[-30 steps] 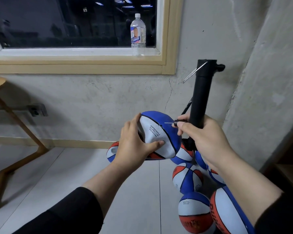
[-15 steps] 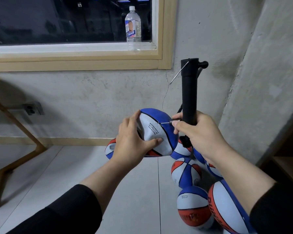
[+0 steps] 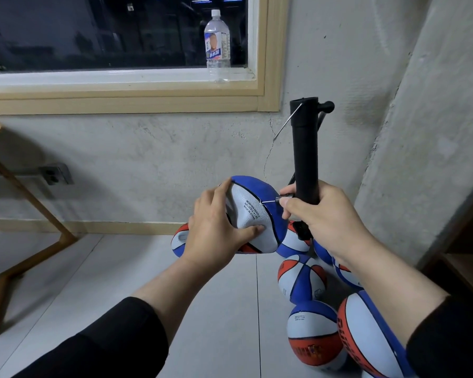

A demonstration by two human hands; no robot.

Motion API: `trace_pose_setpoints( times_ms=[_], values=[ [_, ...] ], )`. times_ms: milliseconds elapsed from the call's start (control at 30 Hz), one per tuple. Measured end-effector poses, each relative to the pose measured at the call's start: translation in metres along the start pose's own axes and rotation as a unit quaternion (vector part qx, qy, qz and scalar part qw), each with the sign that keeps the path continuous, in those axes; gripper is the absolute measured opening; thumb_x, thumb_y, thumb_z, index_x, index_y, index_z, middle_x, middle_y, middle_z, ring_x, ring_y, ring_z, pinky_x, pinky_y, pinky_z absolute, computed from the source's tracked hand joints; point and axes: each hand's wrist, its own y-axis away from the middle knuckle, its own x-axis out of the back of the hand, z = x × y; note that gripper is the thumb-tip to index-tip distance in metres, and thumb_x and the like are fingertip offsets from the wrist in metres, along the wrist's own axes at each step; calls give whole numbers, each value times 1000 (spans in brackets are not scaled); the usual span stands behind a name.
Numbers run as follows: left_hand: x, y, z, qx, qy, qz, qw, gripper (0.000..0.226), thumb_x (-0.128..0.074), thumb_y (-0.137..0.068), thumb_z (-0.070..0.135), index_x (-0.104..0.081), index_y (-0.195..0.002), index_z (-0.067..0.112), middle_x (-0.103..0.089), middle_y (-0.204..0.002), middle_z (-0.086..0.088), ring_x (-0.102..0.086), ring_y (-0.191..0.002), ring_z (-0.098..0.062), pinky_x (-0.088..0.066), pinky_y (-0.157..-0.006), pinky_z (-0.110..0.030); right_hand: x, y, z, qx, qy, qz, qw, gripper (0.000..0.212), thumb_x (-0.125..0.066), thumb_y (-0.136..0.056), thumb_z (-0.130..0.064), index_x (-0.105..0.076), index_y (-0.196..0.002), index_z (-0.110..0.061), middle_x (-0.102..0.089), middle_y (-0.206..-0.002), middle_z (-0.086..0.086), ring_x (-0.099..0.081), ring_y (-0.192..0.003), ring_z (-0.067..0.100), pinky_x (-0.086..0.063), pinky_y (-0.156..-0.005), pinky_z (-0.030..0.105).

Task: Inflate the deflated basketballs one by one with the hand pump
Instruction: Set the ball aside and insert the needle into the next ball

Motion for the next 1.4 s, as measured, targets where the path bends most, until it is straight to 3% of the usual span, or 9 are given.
trace_pose_setpoints(
  times_ms=[100, 267, 467, 667, 833, 1000, 1167, 1267, 1400],
  values=[
    [1, 0, 2, -9, -13, 3, 1000, 106, -89, -70, 52, -30, -156, 38, -45, -138, 10, -40, -129, -14, -43, -107, -52, 0, -2, 1, 1, 21, 3, 1000, 10, -70, -95, -18, -72, -102, -25, -74, -76, 1, -72, -86, 15, -61, -89, 41],
    [2, 0, 9, -30, -78, 25, 996, 103, -87, -71, 52, -34, -157, 32, -48, -138, 6, -41, -131, -20, -39, -107, -51, 2, -4, -1, 10, 50, 10, 999, 10, -72, -93, -18, -70, -97, -27, -73, -75, -2, -71, -74, 6, -55, -70, 22],
    [1, 1, 17, -49, -144, 29, 988, 96, -84, -73, 53, -36, -154, 33, -52, -134, 8, -43, -130, -21, -38, -104, -45, -2, -3, 3, 15, 72, 6, 997, 9, -75, -92, -21, -71, -95, -28, -72, -74, -3, -68, -71, 8, -54, -70, 28],
    [-3, 3, 25, -30, -131, 49, 990, 87, -81, -77, 45, -41, -153, 28, -57, -132, 6, -48, -126, -24, -40, -101, -47, -9, -4, 9, 8, 61, 22, 998, 10, -75, -92, -24, -71, -100, -28, -70, -79, -2, -61, -72, 17, -53, -67, 32],
    [-4, 5, 35, -30, -101, 65, 992, 71, -77, -80, 39, -51, -145, 24, -62, -125, 6, -50, -119, -24, -36, -96, -43, -10, -6, 9, 5, 47, 22, 999, 12, -74, -93, -22, -71, -103, -28, -72, -76, -4, -61, -63, 2, -50, -59, 21],
    [-9, 5, 36, -30, -88, 61, 994, 43, -75, -82, 38, -62, -121, 25, -65, -112, 10, -53, -110, -23, -40, -91, -43, -12, -5, 9, -5, 51, 19, 999, 13, -73, -94, -24, -71, -105, -28, -73, -84, -4, -67, -83, 14, -49, -57, 11],
    [-11, 7, 38, -44, -81, 82, 992, 26, -76, -82, 35, -52, -93, 28, -53, -88, 15, -51, -92, -23, -39, -79, -41, -16, -5, 10, -2, 57, 26, 998, 14, -75, -93, -24, -73, -106, -25, -71, -90, -11, -64, -87, 3, -45, -65, 6],
    [-9, 6, 40, -56, -81, 90, 991, 29, -76, -82, 35, -49, -91, 32, -48, -87, 17, -43, -88, -18, -38, -79, -41, -16, -6, 11, 3, 63, 25, 998, 14, -75, -93, -24, -72, -107, -26, -71, -94, -11, -64, -90, 3, -44, -67, 8],
    [-11, 1, 37, 0, -120, 23, 993, 35, -76, -84, 43, -52, -102, 26, -50, -96, 14, -48, -96, -19, -39, -82, -40, -13, -6, 15, -2, 58, 7, 998, 16, -75, -92, -22, -71, -105, -30, -73, -90, -11, -66, -88, 4, -46, -66, 4]
  ],
)
